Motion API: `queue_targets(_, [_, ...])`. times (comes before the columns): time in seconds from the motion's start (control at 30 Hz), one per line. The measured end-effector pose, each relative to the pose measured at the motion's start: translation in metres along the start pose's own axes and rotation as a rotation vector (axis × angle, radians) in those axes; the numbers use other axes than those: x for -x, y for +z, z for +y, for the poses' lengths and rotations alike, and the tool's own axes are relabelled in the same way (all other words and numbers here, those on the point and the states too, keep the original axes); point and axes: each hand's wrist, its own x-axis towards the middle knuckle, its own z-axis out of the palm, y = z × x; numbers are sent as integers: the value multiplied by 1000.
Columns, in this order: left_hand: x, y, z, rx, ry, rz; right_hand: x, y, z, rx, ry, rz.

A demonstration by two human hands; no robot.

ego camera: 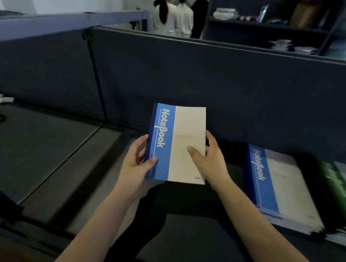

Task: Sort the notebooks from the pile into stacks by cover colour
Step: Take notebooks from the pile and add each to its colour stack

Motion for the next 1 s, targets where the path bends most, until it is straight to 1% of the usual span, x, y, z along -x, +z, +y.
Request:
queue_targets(0.2, [4, 81, -11, -99, 78, -182, 14, -89, 26, 11, -1, 237])
queue_targets(0.3, [11, 111, -17, -185, 150, -272, 29, -136, 41, 50, 13, 336])
queue_targets(0.4, [22, 131, -25, -424, 276, -394, 48, -175, 54, 165, 38, 395])
queue_targets(0.47, [31, 144, -31, -631, 368, -538, 57, -192, 60, 293, 78, 419])
queue_targets(0.57, [47, 164, -43, -996, 480, -748, 63, -200, 64, 535, 161, 385])
queue_targets(0.63, [58, 175, -51, -1258, 515, -808, 62, -199, 68, 656, 165, 342])
queue_targets(0.67, [63, 179, -55, -1332, 515, -823, 61, -197, 72, 696, 166, 324])
queue_targets(0.77, [70, 183, -64, -1414, 537, -801, 60, -194, 90, 764, 213, 271])
queue_targets(0.87, [70, 186, -65, -1410, 561, -762, 62, -191, 100, 743, 221, 242])
queue_targets(0.93, [72, 188, -64, -1384, 510, -774, 63, -191, 102, 704, 221, 214])
queue_targets(1.0, [77, 190, -64, -1312, 410, -786, 63, -190, 102, 696, 238, 157])
